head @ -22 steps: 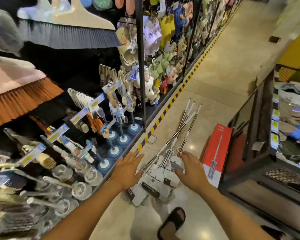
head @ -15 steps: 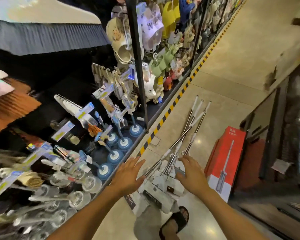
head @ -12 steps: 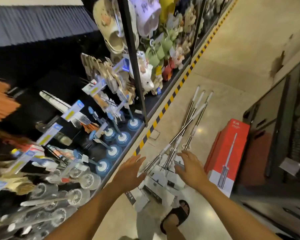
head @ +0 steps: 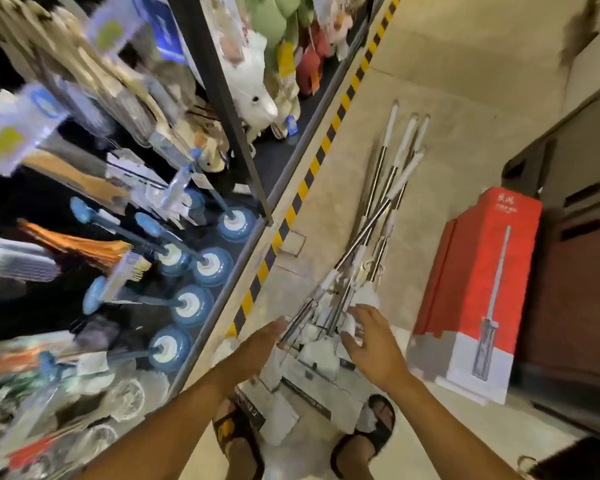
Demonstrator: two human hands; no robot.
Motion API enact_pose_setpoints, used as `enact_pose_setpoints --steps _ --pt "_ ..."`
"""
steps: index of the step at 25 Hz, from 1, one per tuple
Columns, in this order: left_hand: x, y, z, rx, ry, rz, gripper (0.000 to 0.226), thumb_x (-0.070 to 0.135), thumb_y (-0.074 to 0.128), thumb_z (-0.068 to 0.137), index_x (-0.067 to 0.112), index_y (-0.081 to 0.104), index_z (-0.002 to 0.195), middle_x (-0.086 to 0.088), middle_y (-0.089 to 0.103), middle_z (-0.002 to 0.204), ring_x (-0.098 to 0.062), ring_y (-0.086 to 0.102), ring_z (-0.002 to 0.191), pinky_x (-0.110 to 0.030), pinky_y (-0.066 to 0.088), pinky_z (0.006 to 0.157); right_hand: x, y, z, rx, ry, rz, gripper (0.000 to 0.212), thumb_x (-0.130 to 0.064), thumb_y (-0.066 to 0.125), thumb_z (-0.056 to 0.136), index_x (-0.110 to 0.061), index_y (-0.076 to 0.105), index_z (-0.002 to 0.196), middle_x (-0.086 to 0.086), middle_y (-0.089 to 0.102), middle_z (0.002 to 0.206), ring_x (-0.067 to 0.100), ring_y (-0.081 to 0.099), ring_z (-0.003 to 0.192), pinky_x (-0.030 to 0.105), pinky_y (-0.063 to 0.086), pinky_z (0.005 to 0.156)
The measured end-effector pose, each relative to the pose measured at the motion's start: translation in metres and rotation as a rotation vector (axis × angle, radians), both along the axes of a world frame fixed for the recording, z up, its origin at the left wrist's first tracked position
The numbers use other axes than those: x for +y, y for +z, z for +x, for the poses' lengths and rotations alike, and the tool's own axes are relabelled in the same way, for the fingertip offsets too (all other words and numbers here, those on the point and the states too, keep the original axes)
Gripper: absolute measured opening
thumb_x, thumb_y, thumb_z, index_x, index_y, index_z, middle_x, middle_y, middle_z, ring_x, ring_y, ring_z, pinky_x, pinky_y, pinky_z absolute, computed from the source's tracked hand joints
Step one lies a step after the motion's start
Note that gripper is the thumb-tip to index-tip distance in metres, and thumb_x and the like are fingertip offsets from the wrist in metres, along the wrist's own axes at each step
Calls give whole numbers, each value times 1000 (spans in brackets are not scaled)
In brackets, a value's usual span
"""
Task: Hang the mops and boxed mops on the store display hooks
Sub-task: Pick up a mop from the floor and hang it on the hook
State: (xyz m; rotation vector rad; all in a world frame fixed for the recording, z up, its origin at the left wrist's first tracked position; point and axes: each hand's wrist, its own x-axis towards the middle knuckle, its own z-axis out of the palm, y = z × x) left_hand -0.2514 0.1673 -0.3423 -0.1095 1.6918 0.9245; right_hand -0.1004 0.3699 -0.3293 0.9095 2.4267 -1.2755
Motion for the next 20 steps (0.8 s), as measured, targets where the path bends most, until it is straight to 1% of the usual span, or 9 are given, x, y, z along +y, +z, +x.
enact_pose_setpoints --steps 2,3,5,6,9,12,16,18,20 --pt "-3 -50 -15 -17 15 -25 59 47 39 110 8 43 155 0 42 159 -20 36 151 -32 27 122 -7 -50 -12 -32 -15 -5 48 -34 62 99 -16 54 143 6 51 146 28 47 137 41 42 113" --pt "-6 -76 -21 -12 -19 -41 65 53 45 107 7 46 153 1 47 152 -19 43 143 -33 30 118 -11 -73 -16 -54 -23 -7 46 -28 64 100 -15 54 143 7 50 147 29 45 138 37 38 113" --pt "-12 -129 -30 26 -176 -36 106 85 60 80 8 47 152 4 53 142 -15 50 131 -36 37 113 -18 -121 -21 -105 -40 -7 47 -25 65 100 -13 53 144 10 50 147 29 45 138 30 35 108" --pt "-17 -154 -34 58 -301 -53 114 92 59 72 14 44 155 6 50 147 -14 48 136 -38 37 116 -23 -145 -23 -132 -37 -13 48 -25 65 100 -13 52 145 10 50 148 30 46 138 27 34 106" --pt "-22 -214 -41 200 -567 -81 84 69 60 92 26 34 159 14 37 151 -9 35 145 -40 33 124 -31 -204 -33 -176 -24 -59 50 -27 62 101 -17 47 147 7 45 151 27 44 139 21 31 100" --pt "-3 -267 -54 329 -764 -66 85 53 63 98 17 23 163 0 31 165 -19 33 152 -38 32 123 -33 -247 -43 -186 -82 -95 49 -25 59 103 -18 44 148 4 43 152 24 41 142 17 30 98" --pt "29 -329 -60 300 -681 -125 87 44 66 99 17 16 165 -7 23 172 -28 30 156 -40 32 124 -29 -284 -48 -168 -183 -145 49 -22 62 102 -16 46 148 3 47 149 19 46 138 13 31 99" --pt "49 -337 -56 258 -621 -96 79 58 60 98 19 30 161 -8 40 163 -27 42 147 -35 38 114 -25 -293 -45 -134 -216 -157 48 -23 63 101 -17 48 147 1 50 146 16 49 135 18 37 102" --pt "63 -339 -53 105 -410 -25 79 81 37 94 24 48 148 -8 55 143 -22 53 131 -34 38 105 -20 -300 -43 -117 -286 -192 46 -22 62 101 -19 50 145 0 53 143 18 53 132 33 46 107"
